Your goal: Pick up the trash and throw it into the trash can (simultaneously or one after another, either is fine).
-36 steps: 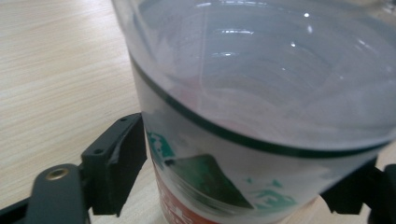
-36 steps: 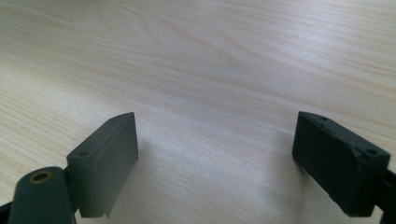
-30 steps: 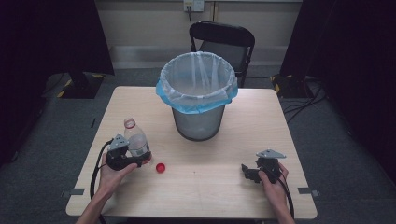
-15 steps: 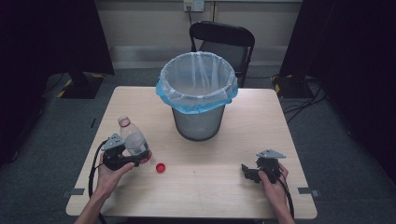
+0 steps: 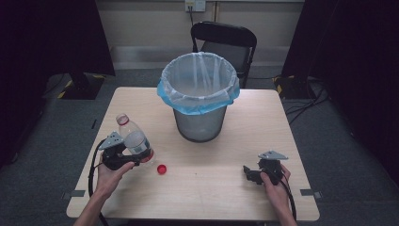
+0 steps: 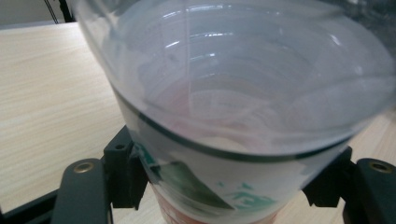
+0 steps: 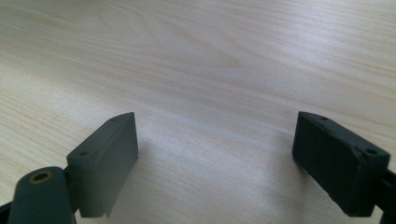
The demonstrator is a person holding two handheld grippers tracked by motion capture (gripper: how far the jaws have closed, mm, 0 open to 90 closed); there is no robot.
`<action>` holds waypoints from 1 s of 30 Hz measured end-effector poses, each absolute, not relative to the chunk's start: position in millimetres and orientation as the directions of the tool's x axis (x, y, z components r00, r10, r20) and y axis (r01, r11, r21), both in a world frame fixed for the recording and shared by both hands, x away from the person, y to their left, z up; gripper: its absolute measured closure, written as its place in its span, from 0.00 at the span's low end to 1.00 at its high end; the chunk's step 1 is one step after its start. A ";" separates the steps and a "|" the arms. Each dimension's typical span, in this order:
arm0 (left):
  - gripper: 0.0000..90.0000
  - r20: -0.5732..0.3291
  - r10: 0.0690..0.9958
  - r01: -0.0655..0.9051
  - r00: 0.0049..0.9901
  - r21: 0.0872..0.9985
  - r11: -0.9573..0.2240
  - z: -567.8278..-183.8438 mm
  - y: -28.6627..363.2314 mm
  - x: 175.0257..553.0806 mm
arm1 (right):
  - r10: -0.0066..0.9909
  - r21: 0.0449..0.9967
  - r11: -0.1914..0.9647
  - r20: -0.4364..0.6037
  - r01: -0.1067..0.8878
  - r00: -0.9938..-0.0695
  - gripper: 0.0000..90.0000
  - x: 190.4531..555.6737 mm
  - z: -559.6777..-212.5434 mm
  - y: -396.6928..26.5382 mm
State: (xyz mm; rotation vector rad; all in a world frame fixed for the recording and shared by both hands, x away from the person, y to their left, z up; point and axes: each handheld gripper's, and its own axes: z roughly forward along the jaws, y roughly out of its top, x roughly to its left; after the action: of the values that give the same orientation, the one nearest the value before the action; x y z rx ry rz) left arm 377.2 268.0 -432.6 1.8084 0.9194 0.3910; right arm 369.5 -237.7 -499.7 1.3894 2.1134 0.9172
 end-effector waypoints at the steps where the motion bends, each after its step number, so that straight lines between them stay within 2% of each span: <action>1: 0.33 -0.143 0.741 0.408 0.656 0.893 -0.188 -431.4 267.6 377.3 | 0.919 0.734 0.273 -0.008 0.622 -0.393 0.15 369.5 -499.7 -237.7; 16: 0.33 -0.135 0.740 0.377 0.659 0.911 -0.170 -403.1 266.3 378.3 | 0.919 0.734 0.272 -0.008 0.622 -0.393 0.15 369.4 -499.7 -237.7; 20: 0.33 -0.188 0.706 0.375 0.682 0.920 -0.118 -394.6 265.9 379.2 | 0.919 0.734 0.272 -0.008 0.622 -0.393 0.15 369.4 -499.7 -237.7; 30: 0.33 -0.174 0.691 0.333 0.702 0.938 -0.102 -374.7 261.8 381.5 | 0.919 0.734 0.273 -0.008 0.622 -0.394 0.15 369.5 -499.7 -237.7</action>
State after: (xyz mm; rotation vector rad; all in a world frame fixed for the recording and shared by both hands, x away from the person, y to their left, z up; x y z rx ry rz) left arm 381.5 261.8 -374.7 1.7028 0.8282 0.3691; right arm 369.5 -237.7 -499.7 1.3891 2.1137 0.9174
